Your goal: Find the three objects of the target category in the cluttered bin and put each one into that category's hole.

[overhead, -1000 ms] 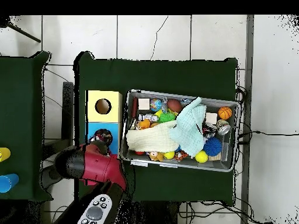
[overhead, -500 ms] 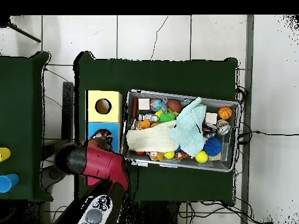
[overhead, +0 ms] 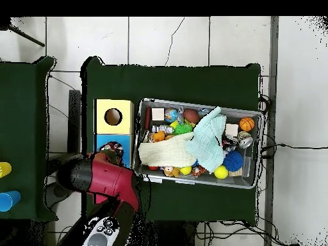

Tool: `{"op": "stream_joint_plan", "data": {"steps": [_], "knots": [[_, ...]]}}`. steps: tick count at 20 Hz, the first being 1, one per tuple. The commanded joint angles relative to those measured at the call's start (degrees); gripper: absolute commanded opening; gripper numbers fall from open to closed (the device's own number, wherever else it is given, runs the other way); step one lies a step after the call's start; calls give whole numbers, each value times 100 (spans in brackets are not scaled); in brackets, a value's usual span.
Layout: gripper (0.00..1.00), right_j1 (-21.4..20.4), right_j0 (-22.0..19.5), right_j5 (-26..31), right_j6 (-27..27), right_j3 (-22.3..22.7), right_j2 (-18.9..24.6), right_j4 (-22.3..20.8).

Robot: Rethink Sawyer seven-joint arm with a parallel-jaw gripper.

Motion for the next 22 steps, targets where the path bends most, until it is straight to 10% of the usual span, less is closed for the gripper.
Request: {"op": "stream_joint_plan", "data": {"steps": [1,6,7,22], "knots": [[0,-64,-183,586,1037,-314,-231,-21],[0,-189,-313,617,855,-333,-156,-72],[100,-231,-339,622,857,-297,-98,-42],[100,-571,-165,1359,984,-478,-519,-118]]}}
